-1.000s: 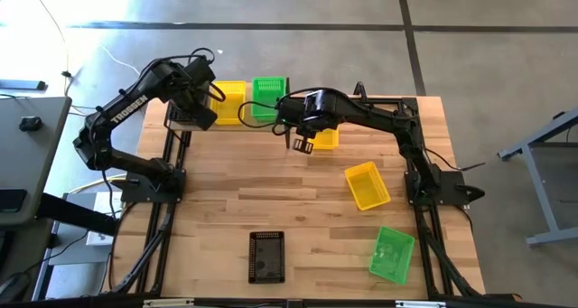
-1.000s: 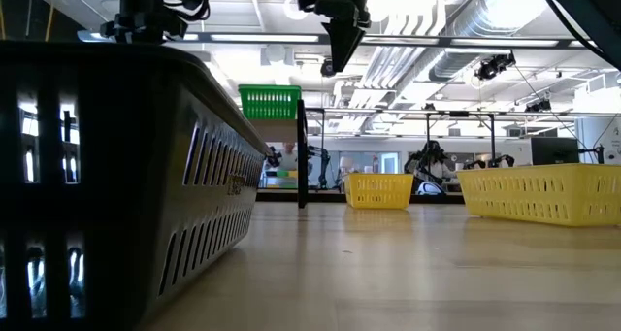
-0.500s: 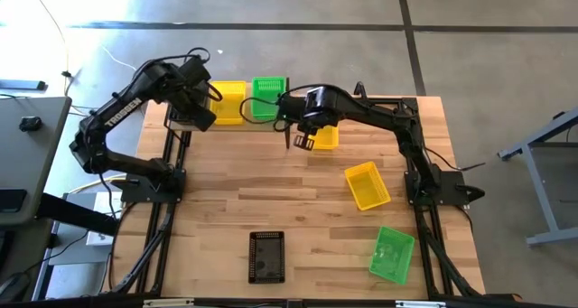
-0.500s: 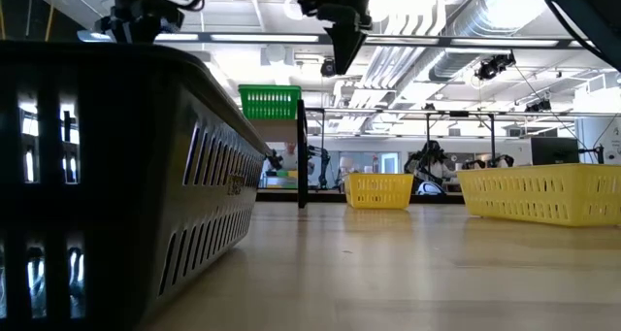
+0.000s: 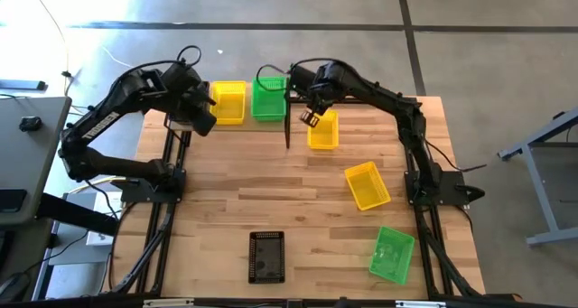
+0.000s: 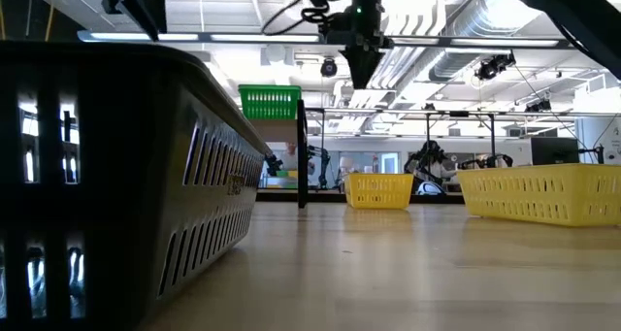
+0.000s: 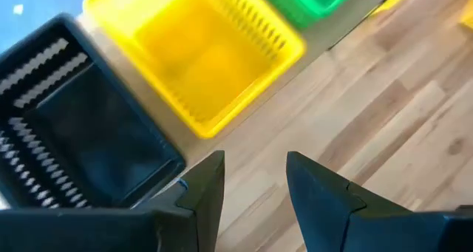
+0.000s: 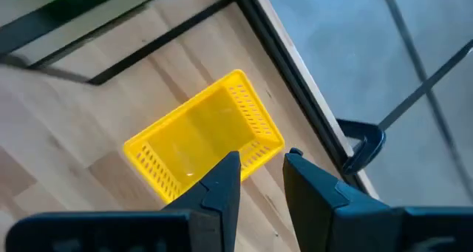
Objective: Stack baskets on shelf by color
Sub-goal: Stack the top yellow bin on top of the yellow bin
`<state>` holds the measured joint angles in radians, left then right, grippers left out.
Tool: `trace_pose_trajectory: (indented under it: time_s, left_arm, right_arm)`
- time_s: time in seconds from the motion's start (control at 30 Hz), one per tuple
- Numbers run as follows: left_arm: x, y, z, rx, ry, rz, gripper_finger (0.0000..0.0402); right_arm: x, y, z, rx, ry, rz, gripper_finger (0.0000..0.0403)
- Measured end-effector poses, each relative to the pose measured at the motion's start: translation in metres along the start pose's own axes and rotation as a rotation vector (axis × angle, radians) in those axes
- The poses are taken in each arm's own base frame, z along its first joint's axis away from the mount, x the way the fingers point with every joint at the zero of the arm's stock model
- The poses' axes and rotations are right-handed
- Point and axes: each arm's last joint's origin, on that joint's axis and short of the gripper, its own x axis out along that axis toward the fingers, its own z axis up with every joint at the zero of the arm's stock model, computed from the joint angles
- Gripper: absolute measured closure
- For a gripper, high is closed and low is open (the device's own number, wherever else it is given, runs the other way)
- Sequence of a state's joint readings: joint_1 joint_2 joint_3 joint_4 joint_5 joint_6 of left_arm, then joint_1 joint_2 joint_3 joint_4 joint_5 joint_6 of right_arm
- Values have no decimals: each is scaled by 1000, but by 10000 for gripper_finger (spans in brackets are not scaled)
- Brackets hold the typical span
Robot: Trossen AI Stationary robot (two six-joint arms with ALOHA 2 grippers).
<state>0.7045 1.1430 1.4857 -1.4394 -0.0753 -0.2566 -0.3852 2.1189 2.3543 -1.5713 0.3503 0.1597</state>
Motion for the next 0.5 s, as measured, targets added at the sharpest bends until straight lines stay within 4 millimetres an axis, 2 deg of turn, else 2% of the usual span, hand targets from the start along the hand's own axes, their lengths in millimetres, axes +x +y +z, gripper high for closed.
trace_pose_trajectory:
  time_s: [0.23, 0.5]
  left_arm:
    - [-3, -16, 0, 76, -62, -41, 266]
    - [-5, -25, -3, 125, -61, -68, 266]
  right_arm:
    - [29, -24, -2, 73, 109, 43, 313]
    - [66, -51, -10, 132, 236, 39, 313]
